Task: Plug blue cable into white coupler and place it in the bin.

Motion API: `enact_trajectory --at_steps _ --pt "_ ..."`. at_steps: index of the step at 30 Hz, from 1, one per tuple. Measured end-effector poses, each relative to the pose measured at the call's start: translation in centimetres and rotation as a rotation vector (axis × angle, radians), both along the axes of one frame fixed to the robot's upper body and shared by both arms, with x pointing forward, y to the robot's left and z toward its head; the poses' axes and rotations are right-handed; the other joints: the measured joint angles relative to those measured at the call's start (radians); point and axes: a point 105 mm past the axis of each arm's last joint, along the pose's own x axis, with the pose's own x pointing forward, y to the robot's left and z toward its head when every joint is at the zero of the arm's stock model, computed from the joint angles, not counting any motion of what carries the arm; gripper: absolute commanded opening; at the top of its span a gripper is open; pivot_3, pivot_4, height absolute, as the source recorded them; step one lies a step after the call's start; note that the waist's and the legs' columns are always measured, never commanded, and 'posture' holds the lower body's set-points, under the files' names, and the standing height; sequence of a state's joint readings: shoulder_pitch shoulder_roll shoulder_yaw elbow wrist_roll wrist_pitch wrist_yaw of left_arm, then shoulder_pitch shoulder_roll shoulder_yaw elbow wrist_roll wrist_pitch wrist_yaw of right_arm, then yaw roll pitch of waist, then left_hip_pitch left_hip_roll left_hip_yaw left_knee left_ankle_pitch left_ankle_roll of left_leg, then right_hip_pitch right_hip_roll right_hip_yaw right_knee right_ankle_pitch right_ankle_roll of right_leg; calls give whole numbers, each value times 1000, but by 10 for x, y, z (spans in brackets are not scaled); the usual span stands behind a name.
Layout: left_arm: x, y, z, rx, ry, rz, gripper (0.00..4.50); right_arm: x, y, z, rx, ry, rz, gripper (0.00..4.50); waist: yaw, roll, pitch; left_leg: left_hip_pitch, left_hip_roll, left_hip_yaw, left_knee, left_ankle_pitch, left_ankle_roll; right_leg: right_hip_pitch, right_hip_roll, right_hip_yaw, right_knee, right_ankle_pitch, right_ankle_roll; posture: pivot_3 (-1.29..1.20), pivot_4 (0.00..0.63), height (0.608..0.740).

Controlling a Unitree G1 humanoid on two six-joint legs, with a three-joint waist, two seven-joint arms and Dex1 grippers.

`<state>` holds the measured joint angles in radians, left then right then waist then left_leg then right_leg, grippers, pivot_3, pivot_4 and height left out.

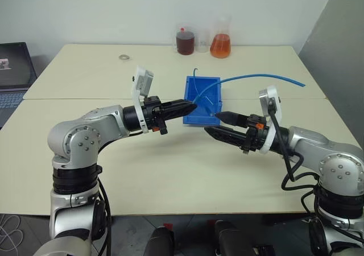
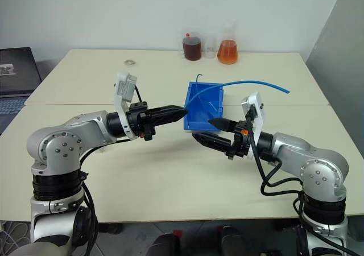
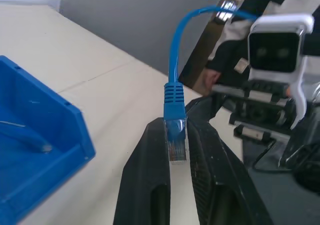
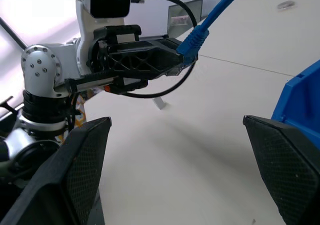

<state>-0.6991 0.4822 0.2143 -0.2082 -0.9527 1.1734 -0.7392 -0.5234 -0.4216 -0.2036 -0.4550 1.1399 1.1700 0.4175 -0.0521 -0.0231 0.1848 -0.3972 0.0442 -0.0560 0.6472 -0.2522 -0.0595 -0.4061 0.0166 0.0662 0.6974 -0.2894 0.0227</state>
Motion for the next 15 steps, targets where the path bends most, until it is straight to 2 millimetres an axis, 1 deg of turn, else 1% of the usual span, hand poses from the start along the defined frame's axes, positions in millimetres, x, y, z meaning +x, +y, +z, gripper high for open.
enact_trajectory --at_steps 3,6,8,10,15 --pt "-7 -3 3 -33 44 -58 249 4 -3 6 44 32 6 4500 -1 0 0 0 0 0 0 0 0 0 0 0 0 0 0 0 150 740" --pt "-15 -6 0 -35 80 -120 249 8 -5 15 55 59 48 4500 -2 0 0 0 0 1 0 0 0 0 0 1 0 0 0 0 150 740" --pt "-20 -9 -2 -25 100 -167 249 8 -6 25 63 58 88 4500 -2 0 0 0 0 1 0 0 0 0 0 0 0 0 0 0 150 740" --pt "-23 -11 -5 -13 113 -197 249 6 -6 30 73 65 121 4500 -2 0 0 0 0 1 -1 0 0 0 0 0 -1 0 0 0 150 740" --pt "-26 -15 -10 -2 126 -239 249 3 -4 23 36 110 187 4500 -1 0 0 0 0 1 -1 0 0 0 0 1 -1 0 0 0 150 740"
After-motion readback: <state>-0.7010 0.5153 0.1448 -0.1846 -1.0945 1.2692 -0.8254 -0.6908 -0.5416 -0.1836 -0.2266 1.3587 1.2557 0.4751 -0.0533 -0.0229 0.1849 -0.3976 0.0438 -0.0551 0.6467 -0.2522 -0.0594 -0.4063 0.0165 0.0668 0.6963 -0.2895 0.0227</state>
